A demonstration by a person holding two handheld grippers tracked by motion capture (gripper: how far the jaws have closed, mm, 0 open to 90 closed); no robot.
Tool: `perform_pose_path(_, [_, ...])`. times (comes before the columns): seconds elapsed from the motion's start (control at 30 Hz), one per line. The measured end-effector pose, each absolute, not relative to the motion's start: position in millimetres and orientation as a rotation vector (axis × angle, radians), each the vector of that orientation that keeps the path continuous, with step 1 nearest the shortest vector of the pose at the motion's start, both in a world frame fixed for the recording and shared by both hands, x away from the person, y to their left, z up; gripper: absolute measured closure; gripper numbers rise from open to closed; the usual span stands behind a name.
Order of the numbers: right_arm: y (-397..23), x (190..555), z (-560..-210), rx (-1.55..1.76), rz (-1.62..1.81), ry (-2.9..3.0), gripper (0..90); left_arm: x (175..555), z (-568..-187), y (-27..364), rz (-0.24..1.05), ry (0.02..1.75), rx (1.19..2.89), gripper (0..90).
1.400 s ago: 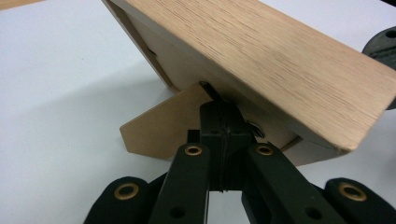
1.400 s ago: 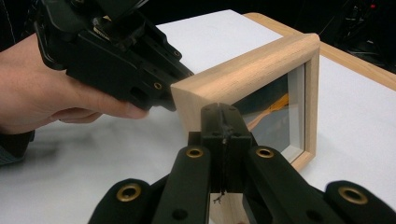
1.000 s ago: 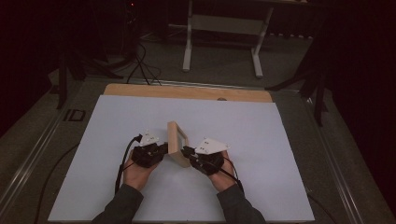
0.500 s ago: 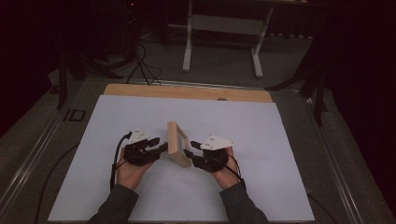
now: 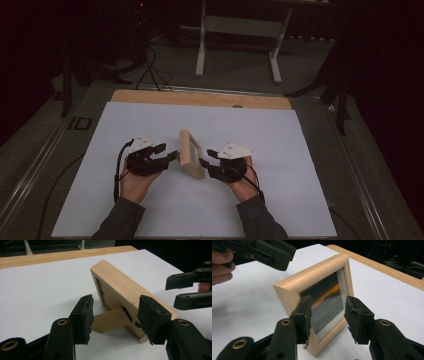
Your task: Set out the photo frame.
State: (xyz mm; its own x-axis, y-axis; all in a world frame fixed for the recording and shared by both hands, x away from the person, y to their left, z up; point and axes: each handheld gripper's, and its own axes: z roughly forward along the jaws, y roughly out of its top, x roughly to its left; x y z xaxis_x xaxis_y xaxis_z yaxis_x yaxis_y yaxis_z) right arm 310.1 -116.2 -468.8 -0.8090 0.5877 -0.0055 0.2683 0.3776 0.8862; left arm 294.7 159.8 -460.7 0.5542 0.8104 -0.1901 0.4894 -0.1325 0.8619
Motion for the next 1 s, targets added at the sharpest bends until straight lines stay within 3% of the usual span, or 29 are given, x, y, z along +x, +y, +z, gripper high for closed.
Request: perform_pose_path(1.0, [-124.4, 312.8, -465.1, 0.777, 1.418, 2.292, 55.6, 287.8, -458.4, 124.8, 0.366, 1.056, 1.828, 24.6])
